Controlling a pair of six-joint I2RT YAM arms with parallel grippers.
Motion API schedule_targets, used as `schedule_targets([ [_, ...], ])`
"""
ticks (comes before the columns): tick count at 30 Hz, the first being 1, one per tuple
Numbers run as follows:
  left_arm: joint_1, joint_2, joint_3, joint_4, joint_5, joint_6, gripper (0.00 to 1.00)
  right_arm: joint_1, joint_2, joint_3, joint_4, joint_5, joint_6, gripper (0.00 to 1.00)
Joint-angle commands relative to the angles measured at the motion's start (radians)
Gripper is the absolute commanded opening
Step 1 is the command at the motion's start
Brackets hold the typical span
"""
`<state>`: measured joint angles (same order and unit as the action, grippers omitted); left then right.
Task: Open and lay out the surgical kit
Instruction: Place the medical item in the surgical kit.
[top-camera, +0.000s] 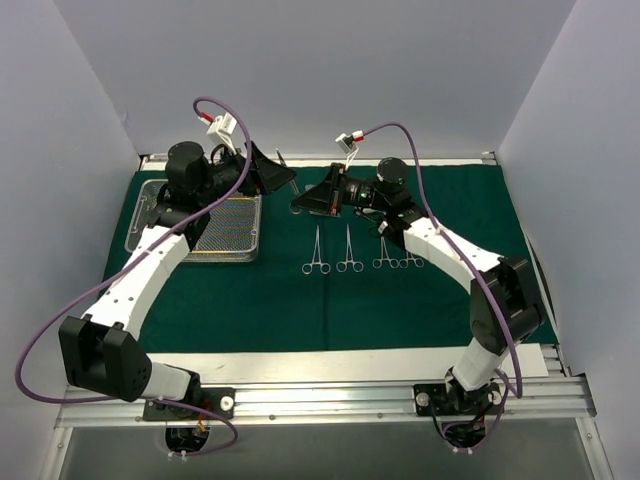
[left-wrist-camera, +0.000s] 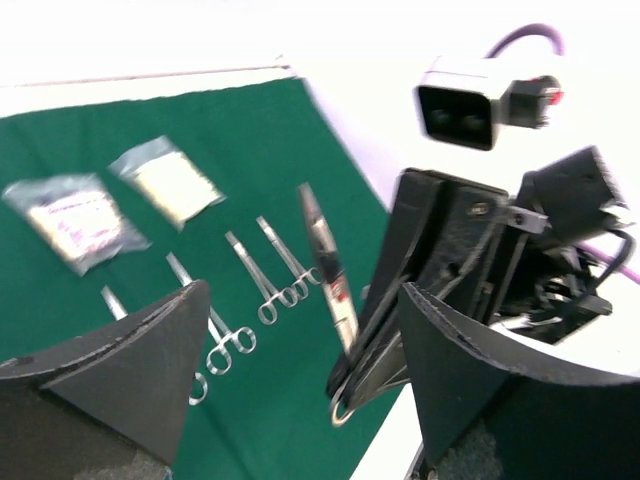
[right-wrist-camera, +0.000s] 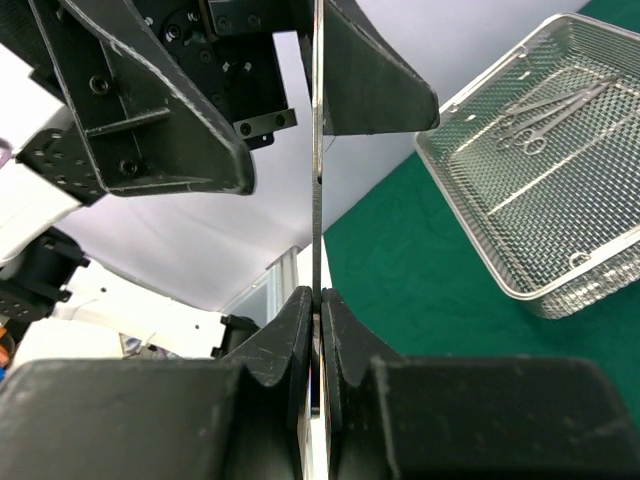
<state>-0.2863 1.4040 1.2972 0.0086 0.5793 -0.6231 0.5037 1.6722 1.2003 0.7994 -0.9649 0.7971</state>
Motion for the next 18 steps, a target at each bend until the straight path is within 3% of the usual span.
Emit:
schedule_targets([
  [1, 0.003, 0.001, -0.015, 0.194, 0.094, -0.044, 0.83, 0.001, -0.052, 0.004, 0.113, -0.057, 0.027, 0.00],
  [5, 0.001, 0.015, -0.026, 0.231, 0.116, -0.072, 0.66, 0.001, -0.051, 0.002, 0.115, -0.060, 0.027, 0.00],
  [9, 0.001, 0.016, -0.044, 0.252, 0.119, -0.093, 0.37, 0.001, -0.049, 0.002, 0.115, -0.061, 0.028, 0.00],
  [13, 0.001, 0.012, -0.055, 0.257, 0.116, -0.095, 0.16, -0.001, -0.049, -0.001, 0.110, -0.061, 0.022, 0.00],
  [16, 0.001, 0.010, -0.059, 0.258, 0.108, -0.098, 0.04, -0.002, -0.055, 0.001, 0.084, -0.051, -0.008, 0.07],
  [18, 0.001, 0.006, -0.061, 0.254, 0.099, -0.098, 0.02, -0.005, -0.068, 0.010, 0.012, -0.040, -0.048, 0.18],
])
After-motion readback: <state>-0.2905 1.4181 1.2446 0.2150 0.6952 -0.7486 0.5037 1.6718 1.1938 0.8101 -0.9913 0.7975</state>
